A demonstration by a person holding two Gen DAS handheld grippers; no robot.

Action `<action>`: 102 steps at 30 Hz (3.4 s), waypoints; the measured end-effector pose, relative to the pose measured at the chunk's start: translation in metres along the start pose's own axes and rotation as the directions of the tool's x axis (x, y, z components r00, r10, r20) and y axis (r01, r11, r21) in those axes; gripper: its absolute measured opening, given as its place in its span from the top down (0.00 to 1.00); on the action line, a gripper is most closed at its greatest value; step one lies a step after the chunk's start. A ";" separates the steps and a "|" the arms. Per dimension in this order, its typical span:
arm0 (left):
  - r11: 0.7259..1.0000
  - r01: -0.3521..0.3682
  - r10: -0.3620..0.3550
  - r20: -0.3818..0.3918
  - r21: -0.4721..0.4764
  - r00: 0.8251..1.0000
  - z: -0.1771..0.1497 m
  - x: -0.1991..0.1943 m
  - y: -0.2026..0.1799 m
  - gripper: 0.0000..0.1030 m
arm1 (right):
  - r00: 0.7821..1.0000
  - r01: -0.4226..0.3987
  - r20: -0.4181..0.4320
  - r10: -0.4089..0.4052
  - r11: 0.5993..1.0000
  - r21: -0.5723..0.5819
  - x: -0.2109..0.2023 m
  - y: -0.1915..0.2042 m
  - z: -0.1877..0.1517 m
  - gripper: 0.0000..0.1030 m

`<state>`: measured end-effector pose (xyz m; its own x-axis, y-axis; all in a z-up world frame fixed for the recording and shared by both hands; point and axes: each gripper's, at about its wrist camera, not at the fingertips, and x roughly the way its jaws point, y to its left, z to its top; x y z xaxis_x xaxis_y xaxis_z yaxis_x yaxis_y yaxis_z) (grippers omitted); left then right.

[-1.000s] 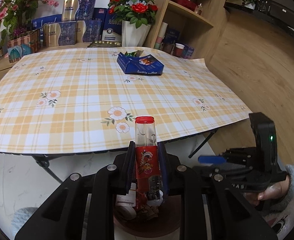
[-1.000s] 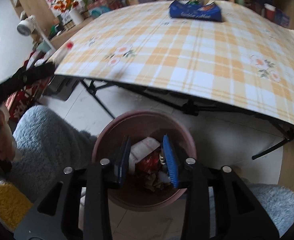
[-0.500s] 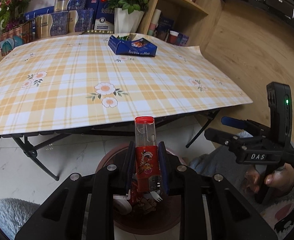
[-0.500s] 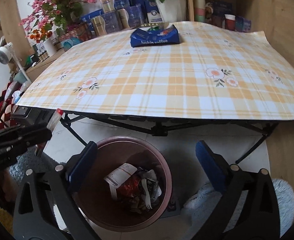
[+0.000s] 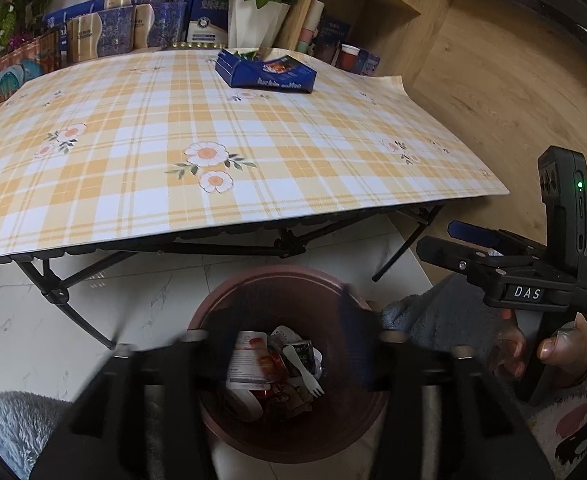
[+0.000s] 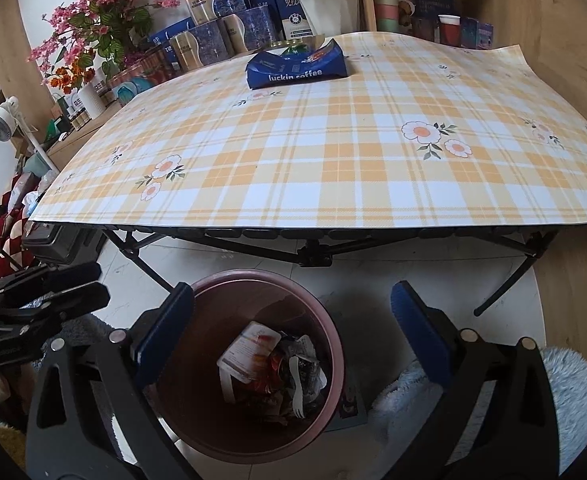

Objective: Collect trash
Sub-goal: 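Open both tools to drop the fork and the bottle into the bin, then move both tools to the blue coffee bag and grasp it with the right tool, then grasp the blue coffee bag with the left tool while right tool releases it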

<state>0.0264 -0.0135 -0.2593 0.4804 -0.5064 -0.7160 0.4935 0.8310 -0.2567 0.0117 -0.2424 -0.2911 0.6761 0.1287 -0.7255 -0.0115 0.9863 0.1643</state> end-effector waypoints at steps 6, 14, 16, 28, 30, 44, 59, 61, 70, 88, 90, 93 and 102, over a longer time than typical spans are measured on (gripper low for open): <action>0.998 -0.039 0.041 0.038 -0.055 0.998 0.002 -0.007 0.010 0.13 | 1.000 -0.002 -0.005 0.002 1.000 -0.004 0.001 0.002 -0.001 0.06; 0.983 -0.055 0.062 0.035 -0.175 0.997 0.004 -0.009 0.032 0.10 | 1.000 0.001 -0.007 -0.001 1.000 -0.007 0.001 0.002 -0.001 0.06; 0.975 -0.040 0.048 0.028 -0.217 0.998 0.007 -0.010 0.040 0.10 | 1.000 -0.001 -0.013 0.001 1.000 0.001 -0.001 0.001 0.002 0.06; 0.921 0.069 -0.031 0.106 -0.383 0.994 0.087 -0.012 0.074 0.10 | 0.998 -0.067 -0.009 0.067 0.998 -0.008 0.000 -0.037 0.115 0.07; 0.912 0.094 -0.050 0.119 -0.400 0.992 0.110 -0.003 0.076 0.10 | 0.998 -0.064 -0.019 0.063 0.997 -0.032 0.015 -0.040 0.148 0.15; 0.802 0.222 -0.170 0.143 -0.555 0.975 0.201 0.103 0.093 0.23 | 0.995 0.021 -0.102 -0.007 0.991 0.131 0.180 -0.066 0.286 0.44; 0.637 0.311 -0.234 0.207 -0.706 0.950 0.194 0.141 0.112 0.32 | 0.944 -0.227 -0.070 0.322 0.789 0.571 0.177 -0.096 0.236 0.72; 0.624 0.317 -0.235 0.215 -0.714 0.948 0.192 0.142 0.113 0.32 | 0.935 -0.247 -0.059 0.351 0.759 0.602 0.173 -0.095 0.226 0.72; 0.584 0.357 -0.262 0.247 -0.729 0.933 0.193 0.159 0.104 0.36 | 0.886 -0.327 -0.005 0.463 0.633 0.702 0.161 -0.098 0.188 0.73; 0.788 0.210 -0.079 0.244 -0.579 0.967 0.208 0.088 0.146 0.82 | 0.941 -0.206 -0.137 0.310 0.845 0.493 0.177 -0.090 0.282 0.61; 0.808 0.188 -0.053 0.249 -0.558 0.967 0.212 0.075 0.156 0.82 | 0.957 -0.178 -0.121 0.262 0.865 0.470 0.190 -0.091 0.302 0.57; 0.826 0.156 -0.017 0.253 -0.541 0.967 0.215 0.059 0.172 0.82 | 0.989 -0.074 -0.099 0.107 0.954 0.292 0.208 -0.072 0.338 0.44; 0.857 0.106 0.024 0.245 -0.504 0.969 0.217 0.041 0.195 0.82 | 0.987 -0.002 -0.154 0.051 0.952 0.305 0.277 -0.064 0.383 0.55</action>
<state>0.3000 0.0781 -0.1982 0.6554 -0.5272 -0.5409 0.1090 0.7746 -0.6230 0.4816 -0.3088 -0.2463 0.5531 0.1930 -0.8104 0.2130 0.9077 0.3616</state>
